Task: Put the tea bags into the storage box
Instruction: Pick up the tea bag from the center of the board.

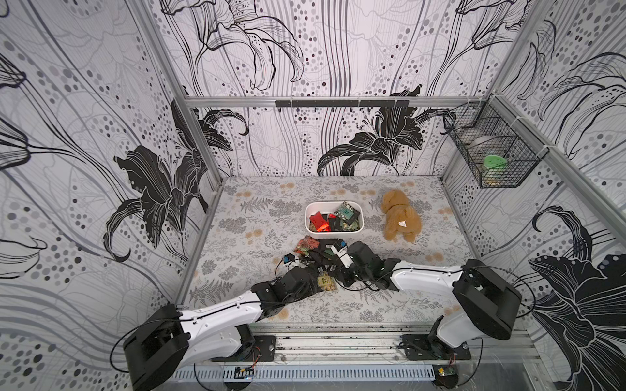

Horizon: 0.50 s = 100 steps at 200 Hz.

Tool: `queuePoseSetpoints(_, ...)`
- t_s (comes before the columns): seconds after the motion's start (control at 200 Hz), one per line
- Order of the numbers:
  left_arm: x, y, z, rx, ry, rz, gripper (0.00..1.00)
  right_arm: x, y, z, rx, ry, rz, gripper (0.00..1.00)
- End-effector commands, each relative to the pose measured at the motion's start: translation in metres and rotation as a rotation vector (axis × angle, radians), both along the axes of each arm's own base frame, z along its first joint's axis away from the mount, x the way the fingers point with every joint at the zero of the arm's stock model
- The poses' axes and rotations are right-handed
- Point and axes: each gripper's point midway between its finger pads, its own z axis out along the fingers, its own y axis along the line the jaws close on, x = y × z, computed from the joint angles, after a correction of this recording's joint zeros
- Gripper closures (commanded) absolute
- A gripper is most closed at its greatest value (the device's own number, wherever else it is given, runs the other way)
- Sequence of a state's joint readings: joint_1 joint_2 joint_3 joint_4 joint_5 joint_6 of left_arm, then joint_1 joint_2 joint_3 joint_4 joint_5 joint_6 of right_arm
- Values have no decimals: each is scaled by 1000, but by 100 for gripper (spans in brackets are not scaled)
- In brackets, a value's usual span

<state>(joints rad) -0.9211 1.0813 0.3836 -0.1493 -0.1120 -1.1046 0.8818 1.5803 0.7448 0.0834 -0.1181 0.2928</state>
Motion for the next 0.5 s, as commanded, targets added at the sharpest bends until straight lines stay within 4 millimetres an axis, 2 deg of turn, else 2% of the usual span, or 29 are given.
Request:
queuePoseSetpoints(0.0, 3, -6, 3, -63, -25, 25, 53, 1, -2, -11, -71, 17, -3, 85)
queuePoseSetpoints(0.15, 1, -6, -7, -62, -13, 28, 55, 2, -2, -11, -77, 10, 0, 85)
queuePoseSetpoints(0.355, 4, -4, -14, -45, -16, 42, 55, 5, -5, -21, -125, 28, -11, 85)
queuePoseSetpoints(0.375, 4, -5, -14, -51, -16, 37, 55, 4, -6, -30, -146, 45, -8, 85)
queuePoseSetpoints(0.496, 3, -7, -21, -51, 1, 37, 55, 1, -3, -40, -164, 78, 5, 86)
